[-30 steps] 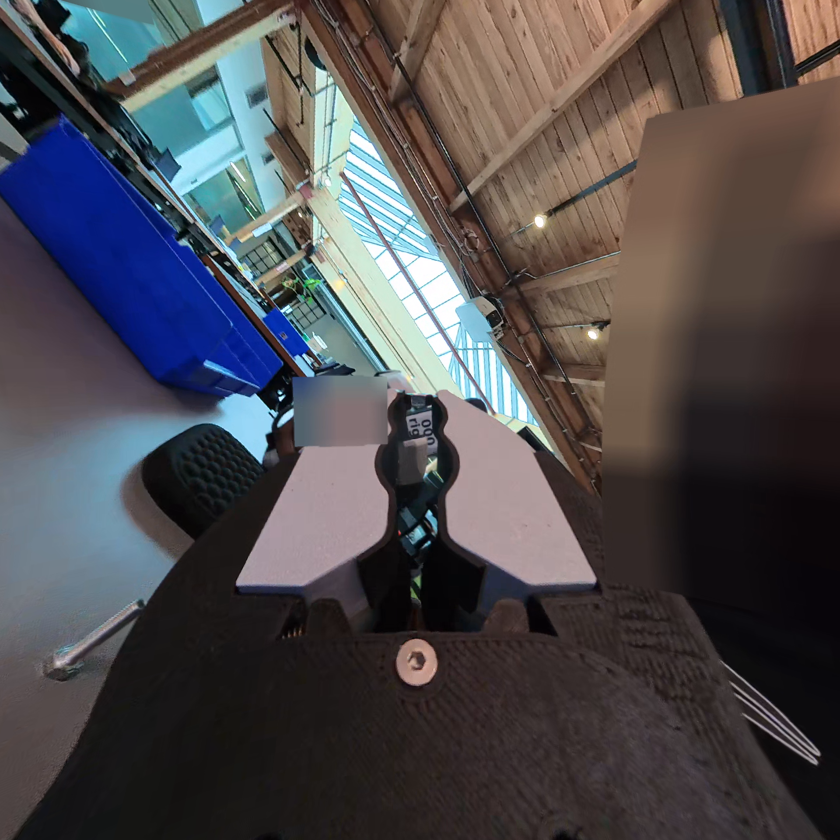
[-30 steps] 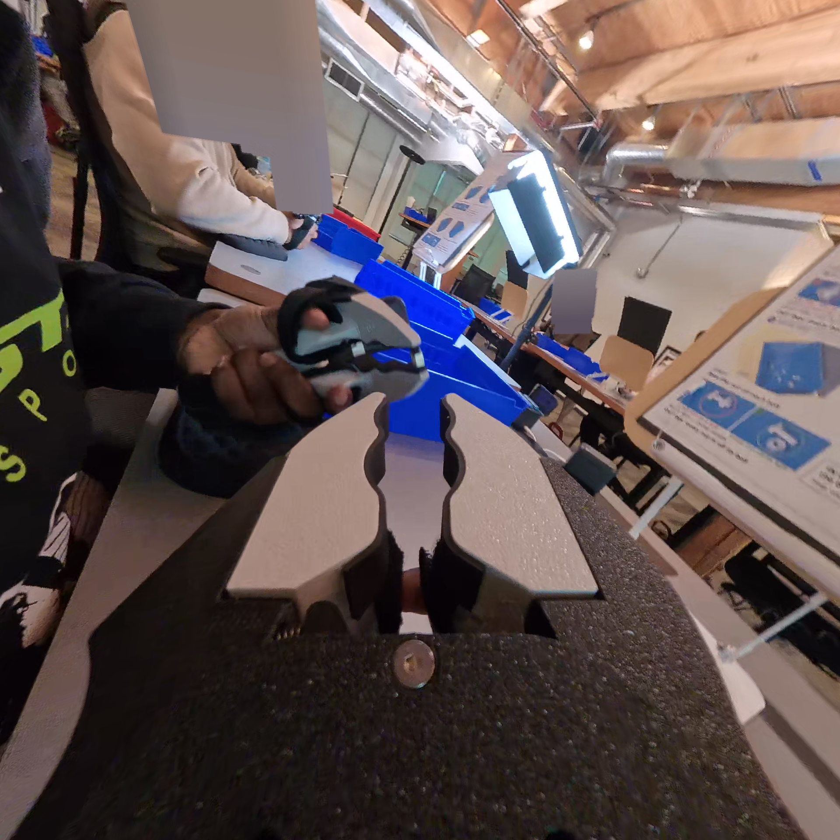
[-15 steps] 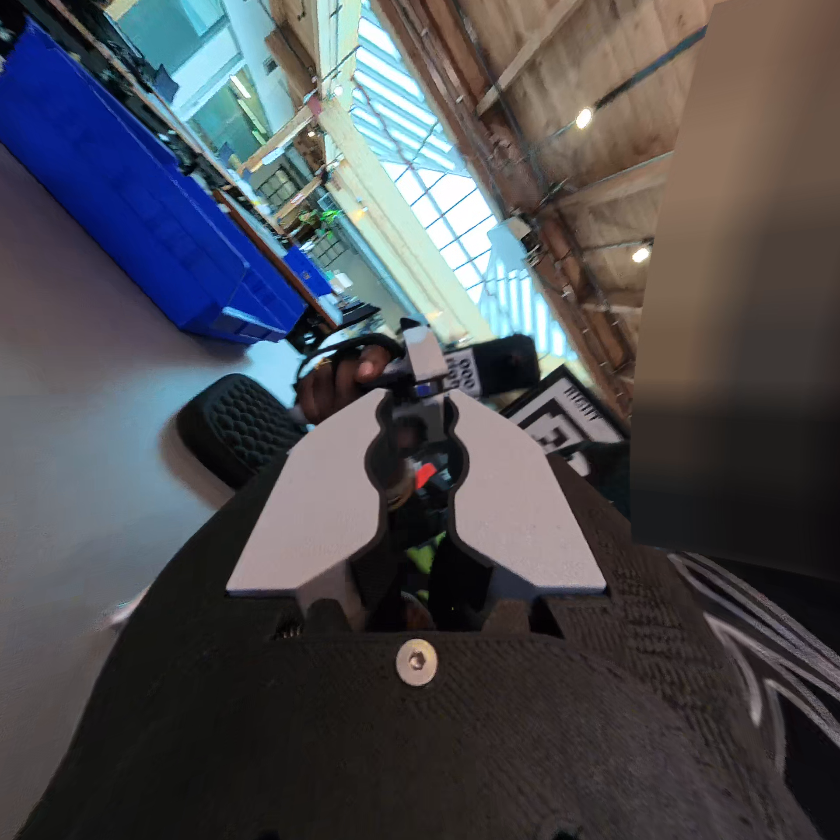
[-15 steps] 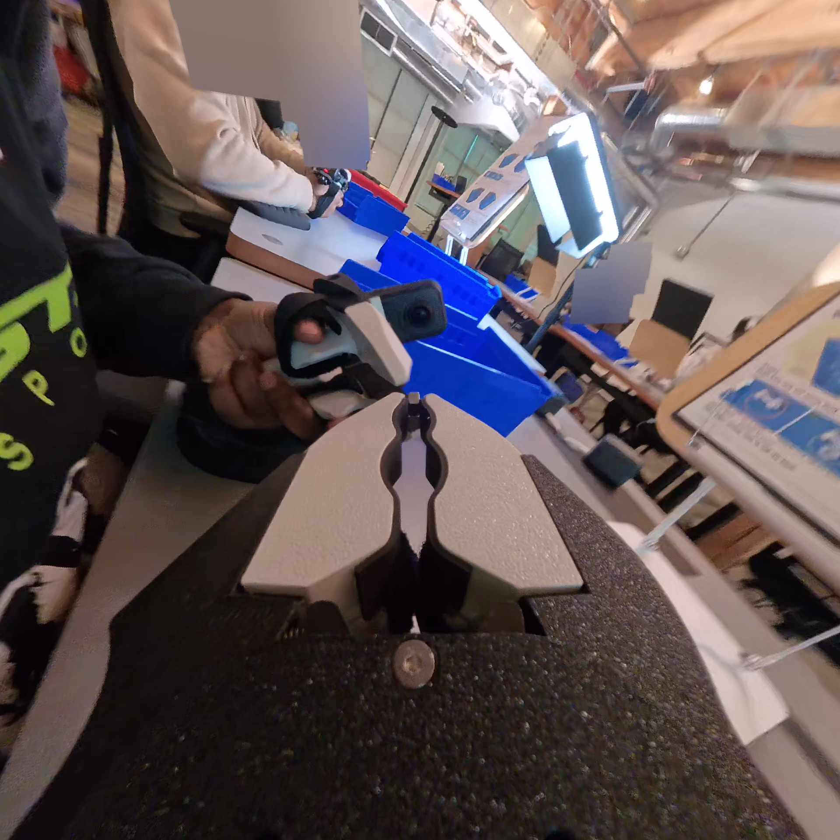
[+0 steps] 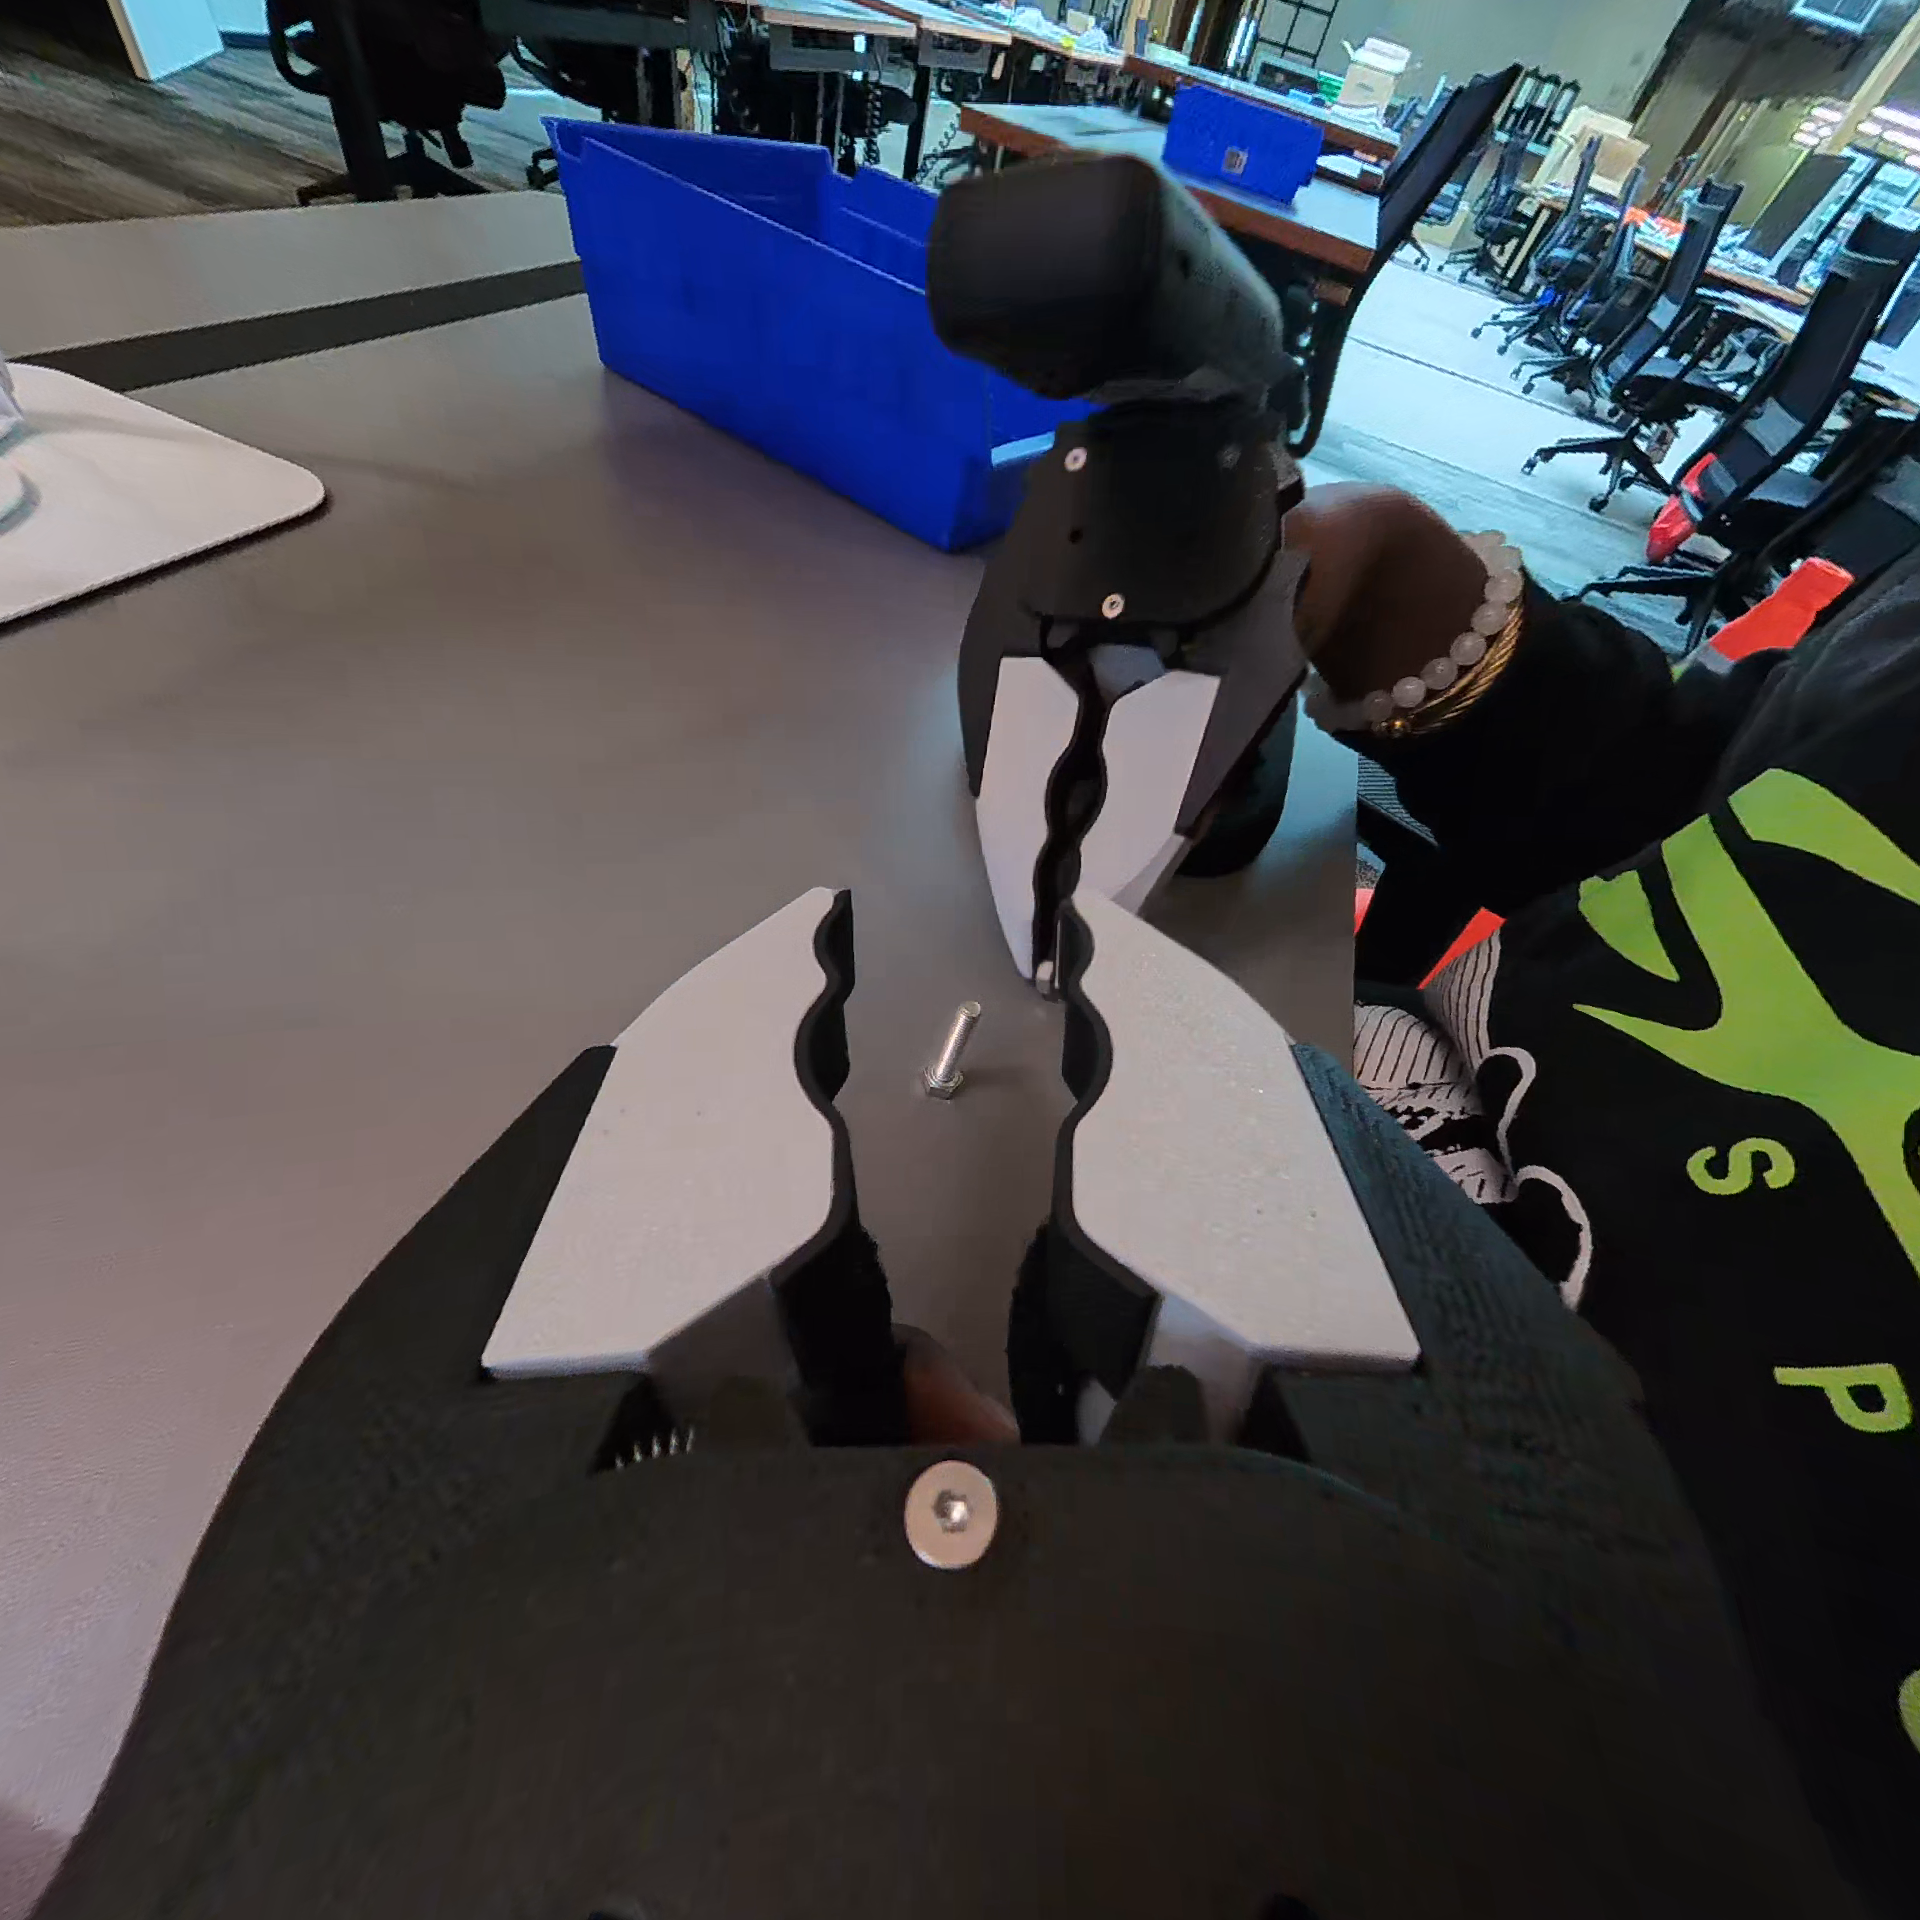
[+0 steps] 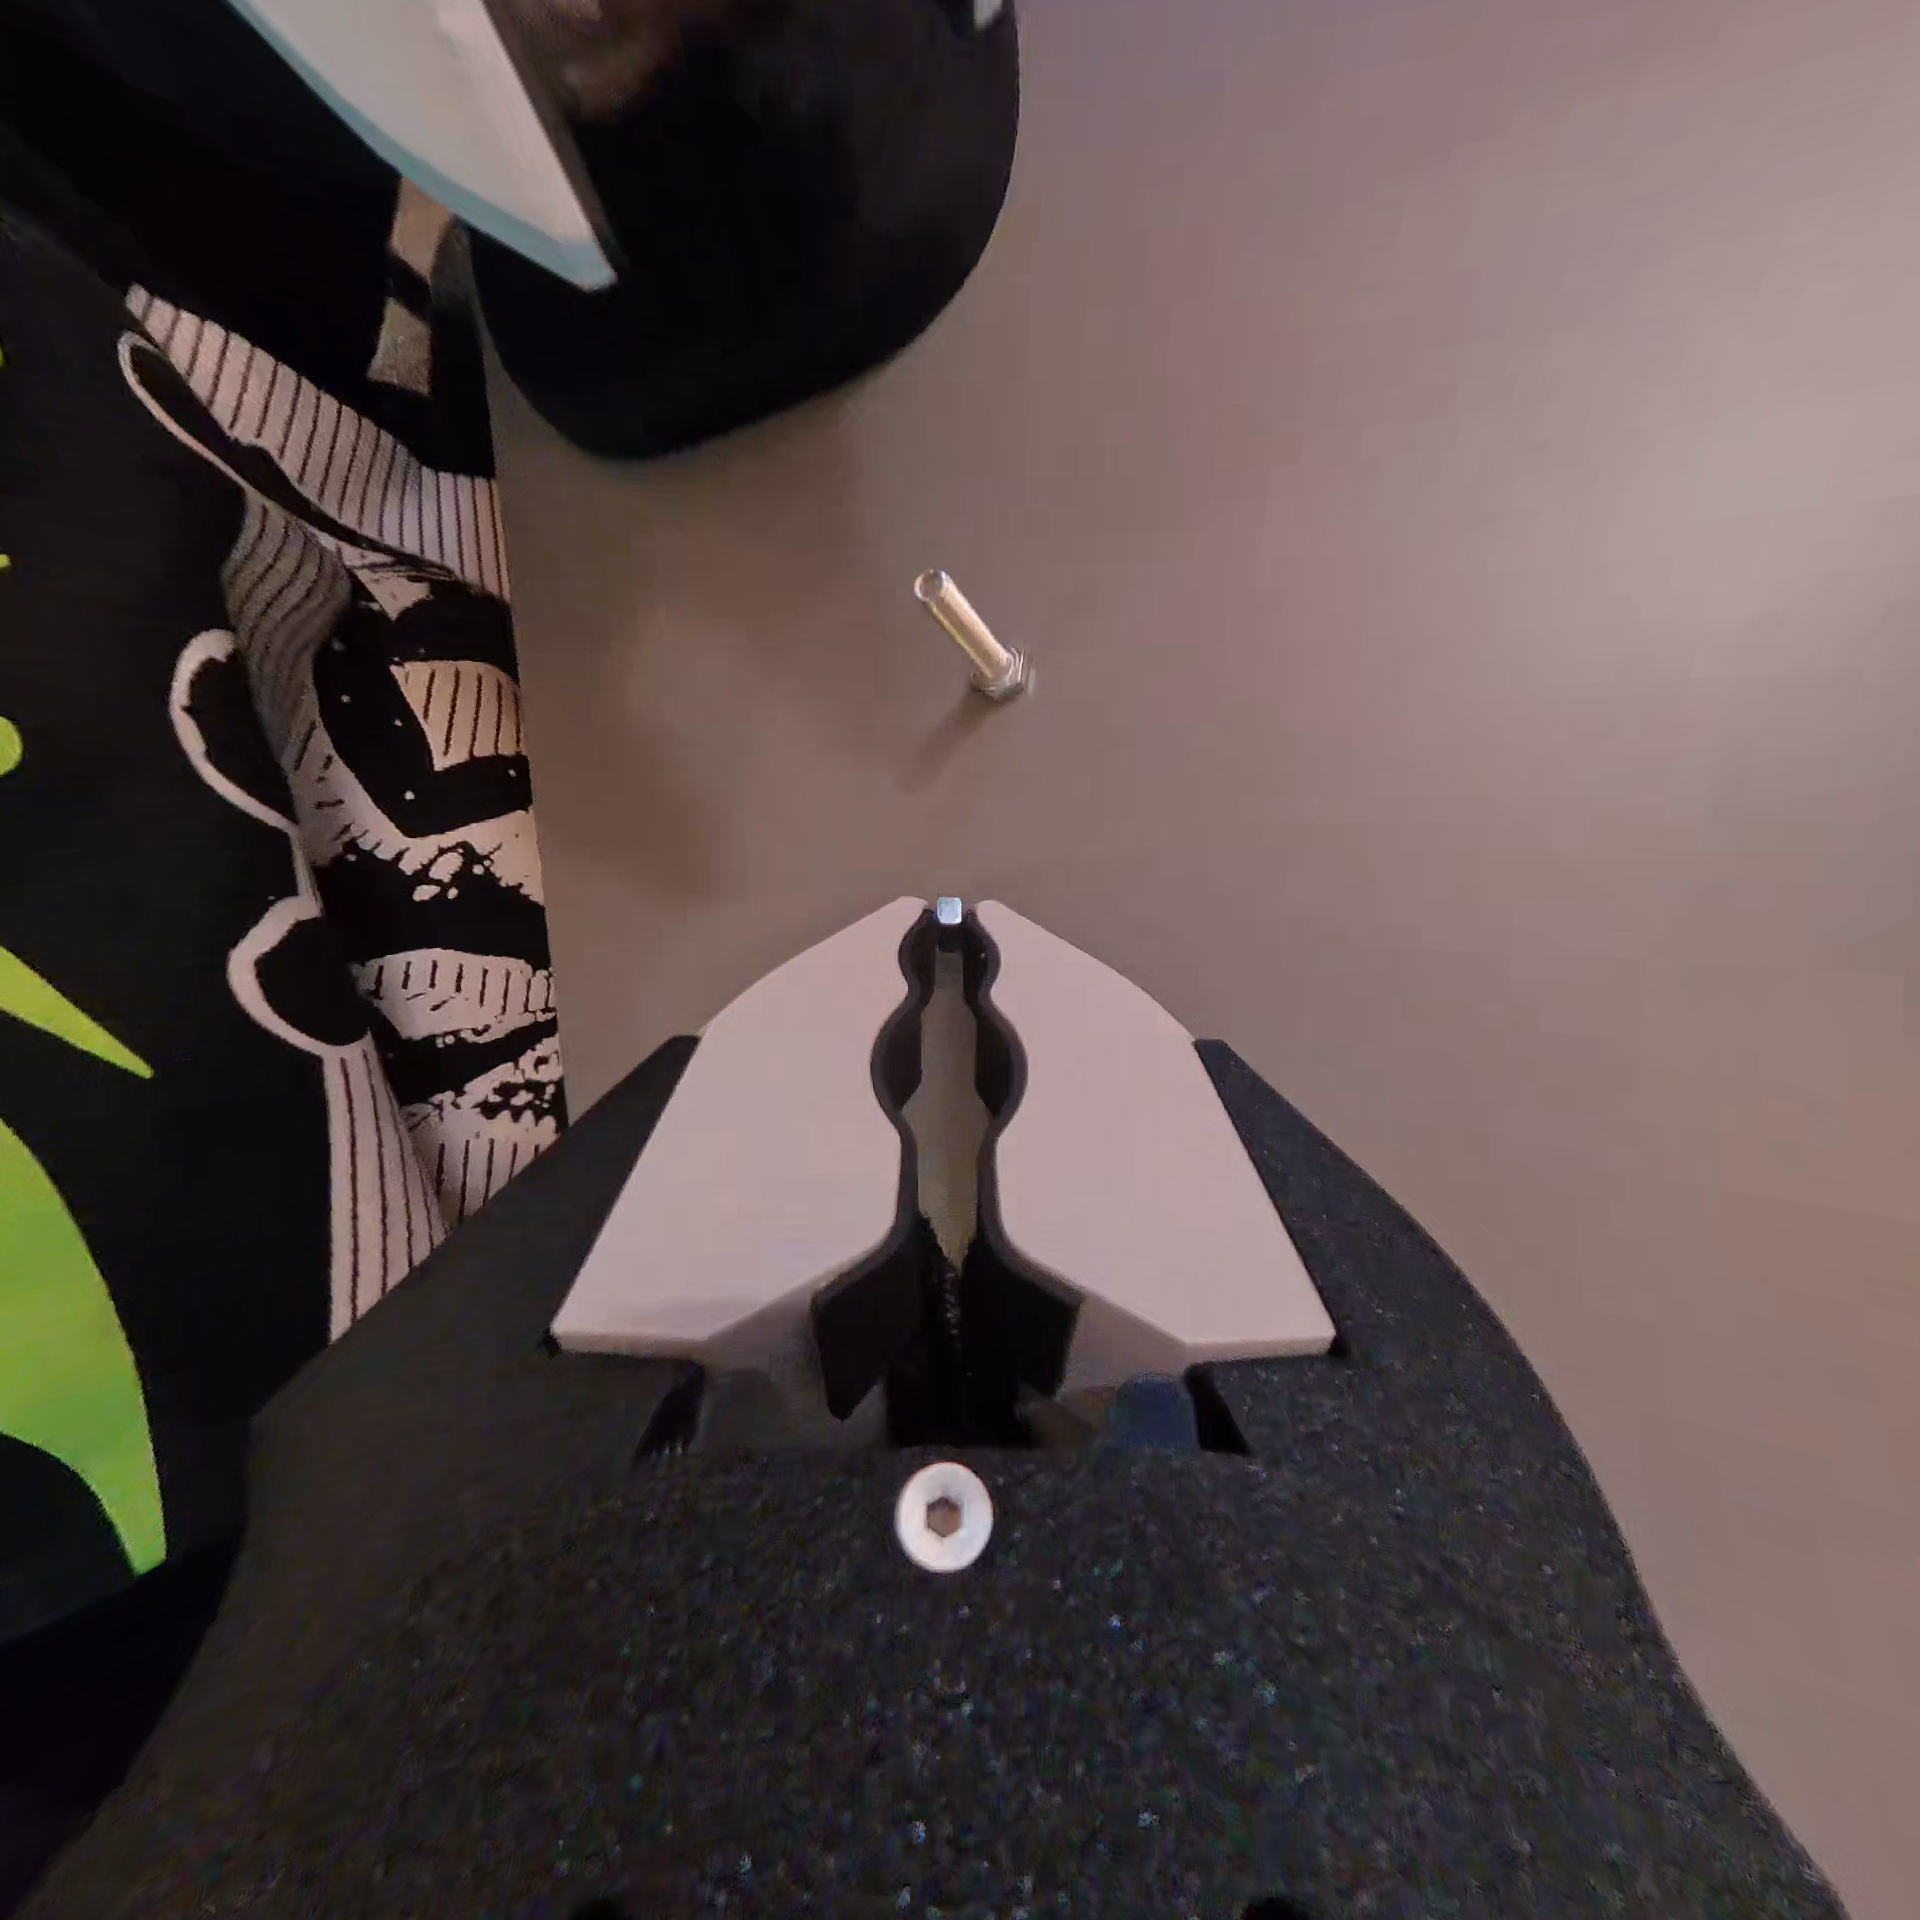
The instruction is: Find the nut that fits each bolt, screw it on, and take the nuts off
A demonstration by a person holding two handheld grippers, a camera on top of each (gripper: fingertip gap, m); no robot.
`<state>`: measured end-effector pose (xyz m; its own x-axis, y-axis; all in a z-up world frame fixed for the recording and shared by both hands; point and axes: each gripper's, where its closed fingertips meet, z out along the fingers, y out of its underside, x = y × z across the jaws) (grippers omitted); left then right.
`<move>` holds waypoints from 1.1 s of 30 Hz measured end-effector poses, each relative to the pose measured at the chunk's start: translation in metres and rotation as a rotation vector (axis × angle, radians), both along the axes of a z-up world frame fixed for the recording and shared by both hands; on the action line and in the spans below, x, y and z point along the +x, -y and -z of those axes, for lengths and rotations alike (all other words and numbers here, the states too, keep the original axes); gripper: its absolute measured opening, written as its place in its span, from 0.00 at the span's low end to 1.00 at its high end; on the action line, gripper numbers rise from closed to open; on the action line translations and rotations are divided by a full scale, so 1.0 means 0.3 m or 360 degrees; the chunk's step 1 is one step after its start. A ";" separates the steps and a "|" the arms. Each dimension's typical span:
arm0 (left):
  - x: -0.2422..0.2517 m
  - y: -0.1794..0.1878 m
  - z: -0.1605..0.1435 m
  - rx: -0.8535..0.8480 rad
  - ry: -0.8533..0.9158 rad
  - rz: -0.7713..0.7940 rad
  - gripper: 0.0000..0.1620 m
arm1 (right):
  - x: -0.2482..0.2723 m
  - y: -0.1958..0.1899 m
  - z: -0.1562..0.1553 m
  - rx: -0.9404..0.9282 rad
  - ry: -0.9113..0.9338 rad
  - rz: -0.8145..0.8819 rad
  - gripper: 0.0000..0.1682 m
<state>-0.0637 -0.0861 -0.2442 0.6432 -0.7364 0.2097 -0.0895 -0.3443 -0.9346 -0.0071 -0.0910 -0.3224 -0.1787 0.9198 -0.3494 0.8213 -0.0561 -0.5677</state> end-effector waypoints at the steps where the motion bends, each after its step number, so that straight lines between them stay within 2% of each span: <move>1: -0.002 0.000 -0.002 0.0002 0.0007 0.0001 0.23 | -0.005 0.000 0.003 -0.0004 0.0011 -0.0006 0.03; 12: -0.004 0.008 0.000 -0.0003 0.0040 0.0034 0.23 | -0.019 -0.039 -0.011 0.0058 -0.0059 0.0035 0.08; 18: 0.010 0.026 0.011 0.0040 -0.0036 0.0087 0.25 | -0.119 -0.015 -0.146 0.0280 -0.0642 -0.0025 0.11; 22: 0.018 0.031 0.023 0.0045 -0.0089 0.0104 0.26 | -0.147 -0.016 -0.140 0.0422 -0.0666 -0.0031 0.10; 33: 0.017 0.030 0.024 0.0041 -0.0077 0.0102 0.26 | -0.166 -0.005 -0.096 0.0447 -0.0577 -0.0071 0.06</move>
<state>-0.0587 -0.0951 -0.2513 0.6034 -0.7813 0.1600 -0.1556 -0.3121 -0.9372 -0.0570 -0.0894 -0.2937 -0.2851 0.9585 0.0047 0.5649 0.1720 -0.8070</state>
